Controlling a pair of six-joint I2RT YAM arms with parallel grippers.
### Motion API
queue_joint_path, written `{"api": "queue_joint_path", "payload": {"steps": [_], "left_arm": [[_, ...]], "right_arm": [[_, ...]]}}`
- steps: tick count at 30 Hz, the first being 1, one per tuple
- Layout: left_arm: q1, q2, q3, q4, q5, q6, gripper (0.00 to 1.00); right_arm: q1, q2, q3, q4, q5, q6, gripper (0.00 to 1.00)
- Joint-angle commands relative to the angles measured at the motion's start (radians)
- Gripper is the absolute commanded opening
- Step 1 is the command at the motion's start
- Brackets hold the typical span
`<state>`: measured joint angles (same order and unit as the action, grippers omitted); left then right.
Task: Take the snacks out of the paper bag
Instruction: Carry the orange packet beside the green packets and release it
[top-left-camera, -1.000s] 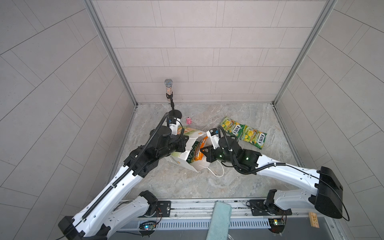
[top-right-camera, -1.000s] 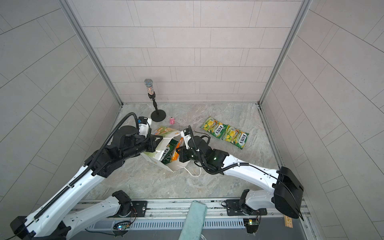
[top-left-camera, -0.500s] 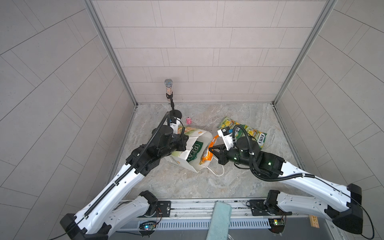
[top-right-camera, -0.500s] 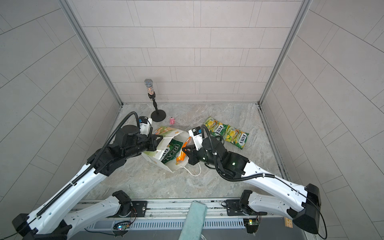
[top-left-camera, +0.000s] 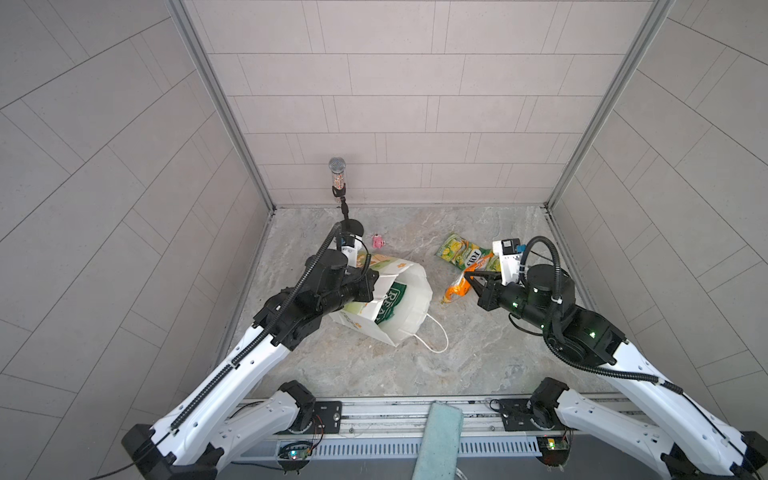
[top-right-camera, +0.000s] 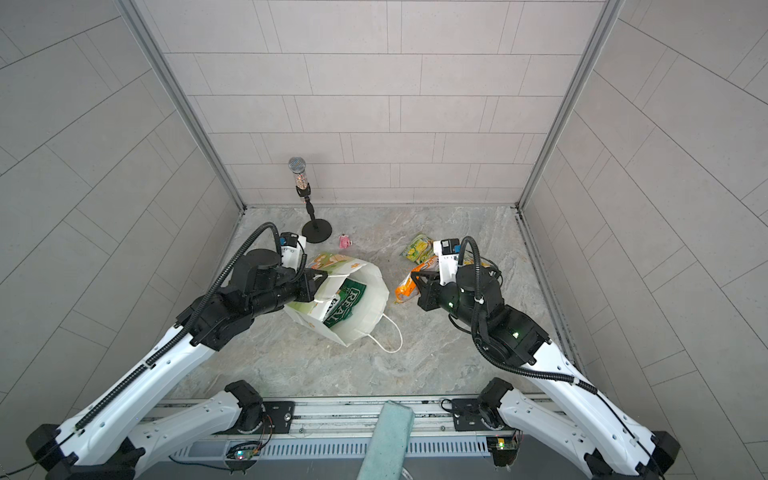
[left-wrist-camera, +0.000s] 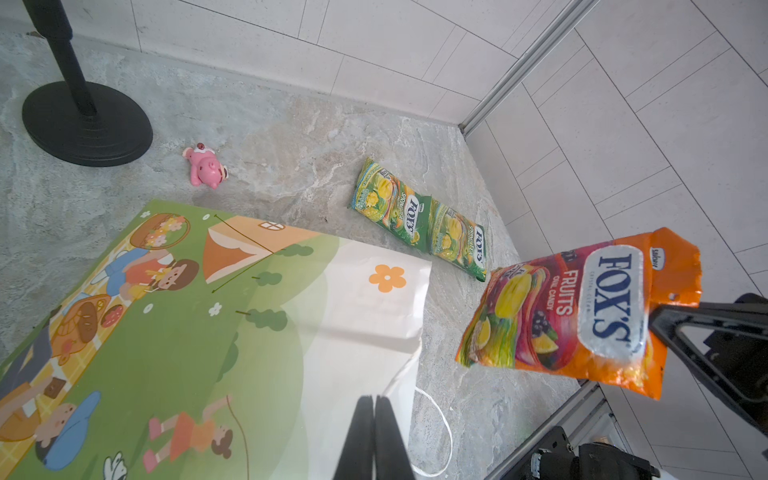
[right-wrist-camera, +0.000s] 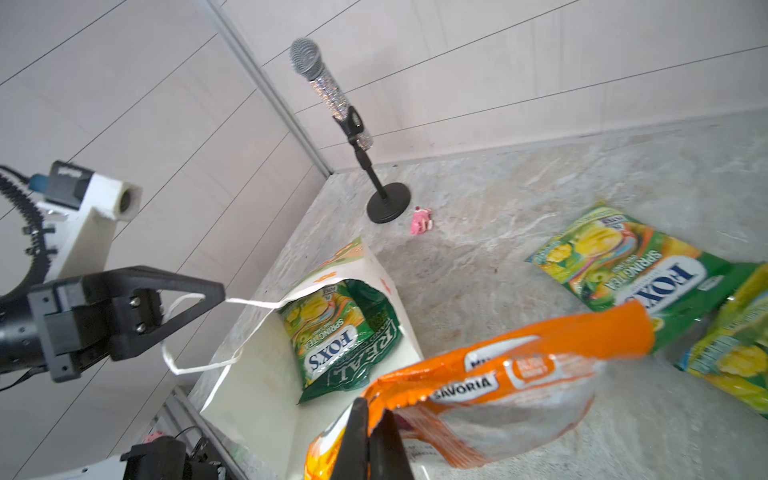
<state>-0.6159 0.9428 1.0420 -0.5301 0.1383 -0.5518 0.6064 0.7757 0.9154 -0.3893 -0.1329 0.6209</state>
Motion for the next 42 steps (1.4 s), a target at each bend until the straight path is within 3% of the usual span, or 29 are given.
{"api": "queue_joint_path", "payload": {"steps": [1,8,16,22,25,33,42], "left_arm": [[-0.004,0.004,0.001,0.008,0.009,-0.001,0.0],[-0.004,0.003,0.0,0.01,0.008,-0.003,0.0],[-0.004,-0.004,0.003,0.01,0.01,0.0,0.0],[-0.005,-0.009,0.007,0.005,0.003,0.004,0.0],[-0.005,-0.013,0.006,0.001,0.001,0.004,0.0],[-0.004,-0.011,0.003,-0.001,0.004,0.009,0.0],[-0.004,-0.003,-0.002,0.006,0.009,0.01,0.0]], "right_arm": [[-0.086,-0.003,-0.043,-0.014,-0.067,0.029,0.0],[-0.192,0.11,-0.113,0.09,-0.14,0.007,0.0],[-0.194,0.391,-0.107,0.39,-0.227,0.05,0.0],[-0.197,0.614,-0.033,0.557,-0.367,0.134,0.0],[-0.197,0.673,-0.029,0.596,-0.379,0.142,0.0],[-0.25,0.71,-0.114,0.594,-0.399,0.119,0.0],[-0.335,0.61,-0.259,0.504,-0.383,0.043,0.0]]}}
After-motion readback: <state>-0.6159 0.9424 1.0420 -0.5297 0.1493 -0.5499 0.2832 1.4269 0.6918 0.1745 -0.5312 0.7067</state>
